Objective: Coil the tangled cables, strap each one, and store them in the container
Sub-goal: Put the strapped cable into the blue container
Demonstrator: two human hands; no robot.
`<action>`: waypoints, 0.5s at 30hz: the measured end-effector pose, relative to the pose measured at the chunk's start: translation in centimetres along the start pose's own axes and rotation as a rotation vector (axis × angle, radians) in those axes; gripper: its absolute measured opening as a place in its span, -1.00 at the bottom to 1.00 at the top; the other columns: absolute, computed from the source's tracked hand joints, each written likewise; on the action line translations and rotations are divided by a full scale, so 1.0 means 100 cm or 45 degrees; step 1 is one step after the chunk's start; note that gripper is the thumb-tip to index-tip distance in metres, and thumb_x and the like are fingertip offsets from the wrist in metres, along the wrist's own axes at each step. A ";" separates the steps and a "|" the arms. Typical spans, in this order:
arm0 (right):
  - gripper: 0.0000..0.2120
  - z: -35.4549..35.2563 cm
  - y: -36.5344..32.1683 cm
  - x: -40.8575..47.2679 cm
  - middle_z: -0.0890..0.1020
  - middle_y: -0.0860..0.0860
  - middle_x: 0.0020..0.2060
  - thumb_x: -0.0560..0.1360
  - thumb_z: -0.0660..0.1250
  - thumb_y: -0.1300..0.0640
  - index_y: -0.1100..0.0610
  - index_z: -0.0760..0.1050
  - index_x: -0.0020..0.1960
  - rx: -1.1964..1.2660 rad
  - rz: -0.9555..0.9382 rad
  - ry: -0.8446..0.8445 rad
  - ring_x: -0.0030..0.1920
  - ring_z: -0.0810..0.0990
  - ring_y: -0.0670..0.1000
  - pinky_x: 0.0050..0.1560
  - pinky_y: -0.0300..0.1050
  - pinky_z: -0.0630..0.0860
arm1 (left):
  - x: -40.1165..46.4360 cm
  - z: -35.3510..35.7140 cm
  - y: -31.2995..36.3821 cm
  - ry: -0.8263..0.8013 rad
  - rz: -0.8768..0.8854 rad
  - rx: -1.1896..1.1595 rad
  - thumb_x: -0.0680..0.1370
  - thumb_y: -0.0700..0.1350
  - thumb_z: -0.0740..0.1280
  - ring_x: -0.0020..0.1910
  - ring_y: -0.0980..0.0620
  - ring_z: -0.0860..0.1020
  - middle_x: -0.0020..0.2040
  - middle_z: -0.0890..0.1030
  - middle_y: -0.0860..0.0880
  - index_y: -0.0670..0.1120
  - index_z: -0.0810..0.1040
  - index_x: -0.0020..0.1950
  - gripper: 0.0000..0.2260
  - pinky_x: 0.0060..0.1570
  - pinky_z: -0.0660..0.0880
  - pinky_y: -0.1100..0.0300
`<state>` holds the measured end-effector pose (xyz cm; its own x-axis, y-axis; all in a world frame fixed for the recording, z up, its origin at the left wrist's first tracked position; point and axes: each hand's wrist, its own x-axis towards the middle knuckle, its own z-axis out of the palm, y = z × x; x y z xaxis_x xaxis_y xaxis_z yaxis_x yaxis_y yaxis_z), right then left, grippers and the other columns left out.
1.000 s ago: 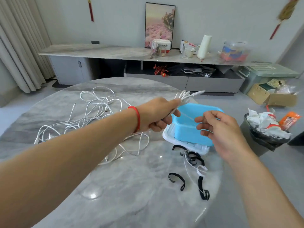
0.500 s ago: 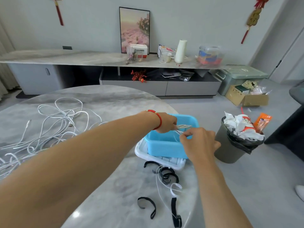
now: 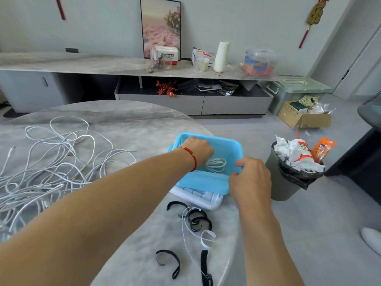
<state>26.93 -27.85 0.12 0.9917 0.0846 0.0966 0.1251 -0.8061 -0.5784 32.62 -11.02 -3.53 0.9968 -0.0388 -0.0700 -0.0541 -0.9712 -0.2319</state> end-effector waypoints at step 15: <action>-0.78 0.003 -0.002 -0.006 0.50 0.13 0.20 0.57 0.27 0.30 0.23 0.59 0.18 -0.125 -0.011 -0.050 0.19 0.54 0.19 -0.01 -0.11 0.35 | 0.005 0.006 -0.005 -0.011 -0.087 -0.263 0.56 -0.18 0.33 0.11 -0.17 0.59 0.18 0.59 -0.13 0.00 0.58 0.30 -0.69 -0.05 0.50 0.05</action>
<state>26.33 -27.50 -0.07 0.9912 0.1132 0.0682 0.1321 -0.8587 -0.4951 33.08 -10.46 -4.00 0.9971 0.0299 -0.0695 0.0277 -0.9991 -0.0323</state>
